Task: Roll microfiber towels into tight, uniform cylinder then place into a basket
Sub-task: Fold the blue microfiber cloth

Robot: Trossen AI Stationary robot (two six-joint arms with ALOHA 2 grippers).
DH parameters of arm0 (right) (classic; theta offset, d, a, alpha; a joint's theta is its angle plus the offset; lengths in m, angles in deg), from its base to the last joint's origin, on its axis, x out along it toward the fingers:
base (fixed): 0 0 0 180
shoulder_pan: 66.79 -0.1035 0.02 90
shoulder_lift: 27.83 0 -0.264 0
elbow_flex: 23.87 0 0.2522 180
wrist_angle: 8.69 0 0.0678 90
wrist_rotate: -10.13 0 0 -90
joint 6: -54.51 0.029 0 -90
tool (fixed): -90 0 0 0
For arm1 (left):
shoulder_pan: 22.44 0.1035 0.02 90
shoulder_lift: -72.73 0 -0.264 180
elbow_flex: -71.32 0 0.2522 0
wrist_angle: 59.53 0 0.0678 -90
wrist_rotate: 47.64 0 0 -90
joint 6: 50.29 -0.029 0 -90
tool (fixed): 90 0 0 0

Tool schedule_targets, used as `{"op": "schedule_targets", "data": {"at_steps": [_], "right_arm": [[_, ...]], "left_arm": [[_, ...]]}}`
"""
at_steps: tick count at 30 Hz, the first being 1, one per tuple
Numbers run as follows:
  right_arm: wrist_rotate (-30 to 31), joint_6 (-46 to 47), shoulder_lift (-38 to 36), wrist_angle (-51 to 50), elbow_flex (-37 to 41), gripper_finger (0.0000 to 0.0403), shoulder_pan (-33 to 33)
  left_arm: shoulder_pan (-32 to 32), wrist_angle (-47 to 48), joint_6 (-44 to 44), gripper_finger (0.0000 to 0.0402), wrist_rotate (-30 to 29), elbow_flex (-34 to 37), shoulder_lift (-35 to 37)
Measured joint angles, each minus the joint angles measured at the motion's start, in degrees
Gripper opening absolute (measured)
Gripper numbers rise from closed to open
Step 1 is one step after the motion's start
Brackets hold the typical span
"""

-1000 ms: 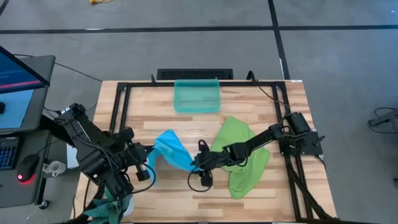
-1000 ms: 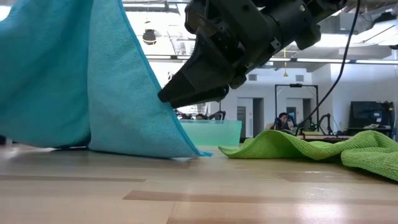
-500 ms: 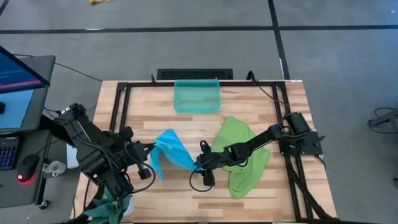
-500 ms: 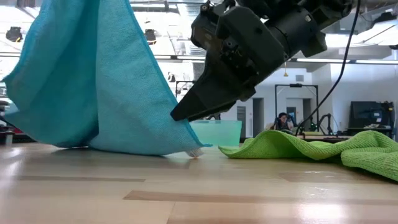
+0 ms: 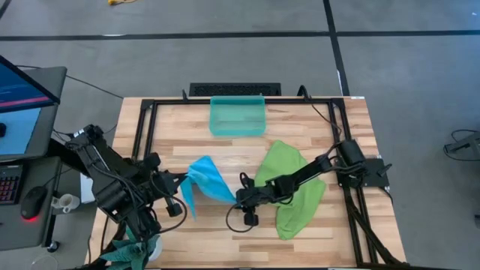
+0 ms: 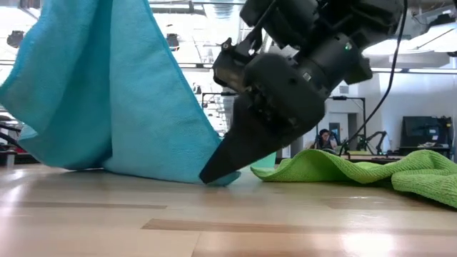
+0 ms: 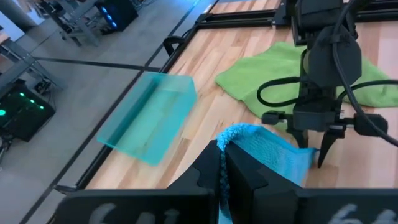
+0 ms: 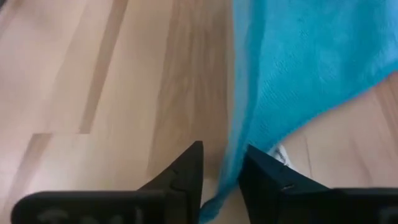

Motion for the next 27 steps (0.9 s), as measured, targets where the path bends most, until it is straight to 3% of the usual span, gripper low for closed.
{"op": "schedule_targets", "data": {"at_steps": [7, 14, 17, 27], "right_arm": [[-0.5, 0.0, -2.6, -5.4, 0.0, 0.0107, 0.0], [-0.5, 0.0, -2.7, -6.4, 0.0, 0.0018, 0.0], [-0.5, -0.4, -2.7, -7.4, 0.0, 0.0015, 0.0], [2.0, -3.4, -6.1, -26.1, -7.2, 0.0012, 0.6]], "left_arm": [[0.0, 0.0, -0.1, 0.0, 0.6, 0.0, 0.0], [0.0, 0.1, -0.9, 0.0, 3.1, 0.0, 0.0], [0.0, 0.2, -1.4, 0.0, 3.6, 0.0, 0.0], [0.2, 1.0, -3.9, 0.0, 17.1, 0.0, 0.3]]}}
